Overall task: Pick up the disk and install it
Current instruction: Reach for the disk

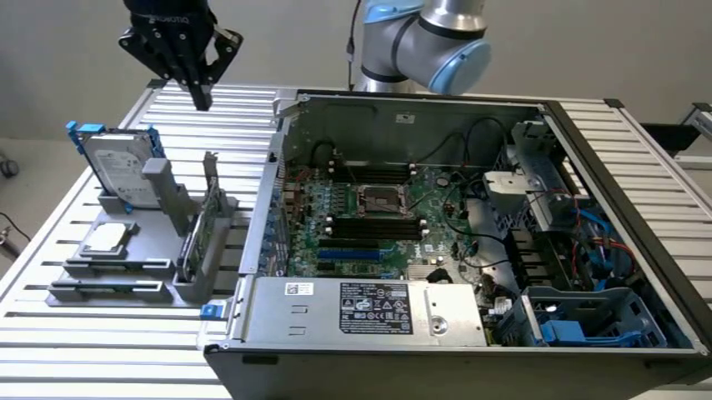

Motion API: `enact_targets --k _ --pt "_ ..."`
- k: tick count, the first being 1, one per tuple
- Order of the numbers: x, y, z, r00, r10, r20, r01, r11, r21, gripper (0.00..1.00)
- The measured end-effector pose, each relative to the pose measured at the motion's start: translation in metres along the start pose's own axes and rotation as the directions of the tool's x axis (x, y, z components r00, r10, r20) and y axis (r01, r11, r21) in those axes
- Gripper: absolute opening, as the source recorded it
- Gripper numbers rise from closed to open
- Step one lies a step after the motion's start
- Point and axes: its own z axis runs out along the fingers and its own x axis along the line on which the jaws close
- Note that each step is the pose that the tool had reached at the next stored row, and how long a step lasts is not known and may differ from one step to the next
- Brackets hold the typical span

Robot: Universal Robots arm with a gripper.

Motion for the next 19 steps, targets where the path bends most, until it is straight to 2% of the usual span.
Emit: enact_targets --k 8,19 --pt "0.035 0.0038 0.0000 1.0000 0.001 -0.0078 -0.001 1.0000 -0.0004 0.11" --pt "0.083 0.0139 0.0015 1.0000 0.001 -0.0093 -0.001 1.0000 -0.0003 0.11"
